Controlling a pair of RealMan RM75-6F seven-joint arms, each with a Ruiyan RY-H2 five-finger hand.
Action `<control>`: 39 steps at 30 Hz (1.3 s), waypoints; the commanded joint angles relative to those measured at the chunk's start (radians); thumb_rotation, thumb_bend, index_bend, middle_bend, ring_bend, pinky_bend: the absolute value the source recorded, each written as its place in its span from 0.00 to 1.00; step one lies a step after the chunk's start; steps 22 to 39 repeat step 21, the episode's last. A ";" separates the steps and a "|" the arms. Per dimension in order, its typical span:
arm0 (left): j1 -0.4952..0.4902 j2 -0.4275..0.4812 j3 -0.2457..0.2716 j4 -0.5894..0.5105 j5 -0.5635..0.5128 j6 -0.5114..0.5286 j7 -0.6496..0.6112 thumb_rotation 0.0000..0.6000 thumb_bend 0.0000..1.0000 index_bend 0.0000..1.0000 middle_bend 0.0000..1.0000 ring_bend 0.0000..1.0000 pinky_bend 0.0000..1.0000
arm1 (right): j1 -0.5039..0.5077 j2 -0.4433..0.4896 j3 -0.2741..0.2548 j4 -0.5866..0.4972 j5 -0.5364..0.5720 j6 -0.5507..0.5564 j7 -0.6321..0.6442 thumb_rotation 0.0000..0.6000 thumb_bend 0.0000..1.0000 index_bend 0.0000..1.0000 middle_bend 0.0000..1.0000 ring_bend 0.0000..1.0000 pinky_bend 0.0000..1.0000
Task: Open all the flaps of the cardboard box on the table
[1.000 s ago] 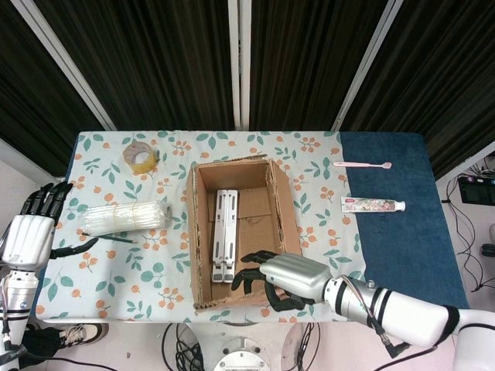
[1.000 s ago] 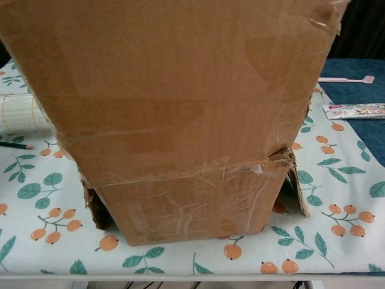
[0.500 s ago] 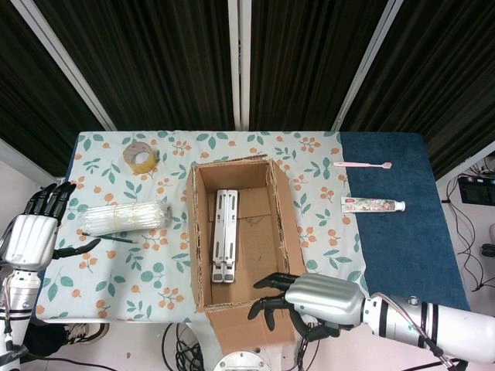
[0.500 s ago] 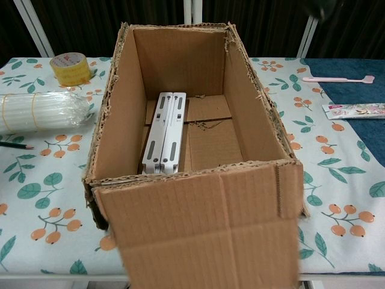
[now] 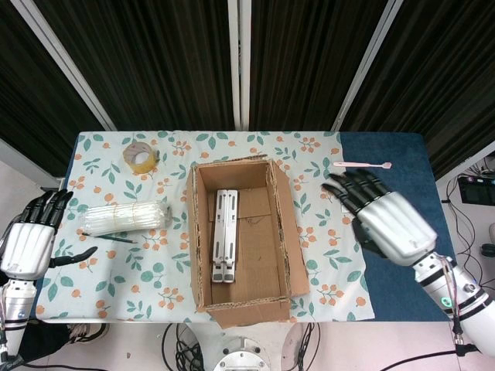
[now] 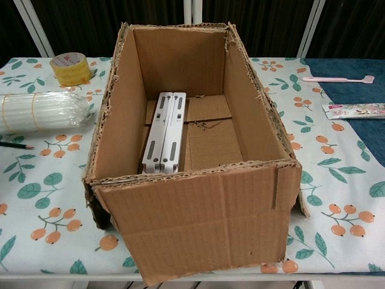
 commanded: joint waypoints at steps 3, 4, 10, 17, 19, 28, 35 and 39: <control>0.028 0.005 0.033 0.001 0.013 0.006 -0.006 0.34 0.00 0.05 0.06 0.07 0.16 | -0.188 -0.209 -0.424 0.275 -0.573 0.621 0.126 1.00 0.54 0.00 0.00 0.00 0.00; 0.034 0.005 0.041 0.005 0.017 0.005 -0.010 0.35 0.00 0.04 0.06 0.07 0.16 | -0.182 -0.210 -0.482 0.363 -0.637 0.707 0.225 1.00 0.54 0.00 0.00 0.00 0.00; 0.055 -0.017 0.061 0.047 0.039 0.024 -0.043 0.43 0.00 0.03 0.06 0.07 0.16 | -0.113 -0.225 -0.682 0.710 -0.729 0.990 0.504 1.00 0.54 0.00 0.00 0.00 0.00; 0.059 -0.045 0.074 0.100 0.040 0.002 -0.090 0.44 0.00 0.02 0.06 0.07 0.16 | -0.054 -0.218 -0.827 0.834 -0.672 1.099 0.590 1.00 0.57 0.00 0.00 0.00 0.00; 0.057 -0.050 0.074 0.108 0.041 -0.003 -0.093 0.44 0.01 0.02 0.06 0.07 0.16 | -0.033 -0.207 -0.863 0.839 -0.648 1.097 0.590 1.00 0.57 0.00 0.00 0.00 0.00; 0.056 -0.056 0.074 0.114 0.044 -0.005 -0.095 0.44 0.01 0.02 0.06 0.07 0.16 | -0.012 -0.189 -0.896 0.832 -0.618 1.080 0.589 1.00 0.58 0.00 0.00 0.00 0.00; 0.056 -0.056 0.074 0.114 0.044 -0.005 -0.095 0.44 0.01 0.02 0.06 0.07 0.16 | -0.012 -0.189 -0.896 0.832 -0.618 1.080 0.589 1.00 0.58 0.00 0.00 0.00 0.00; 0.056 -0.056 0.074 0.114 0.044 -0.005 -0.095 0.44 0.01 0.02 0.06 0.07 0.16 | -0.012 -0.189 -0.896 0.832 -0.618 1.080 0.589 1.00 0.58 0.00 0.00 0.00 0.00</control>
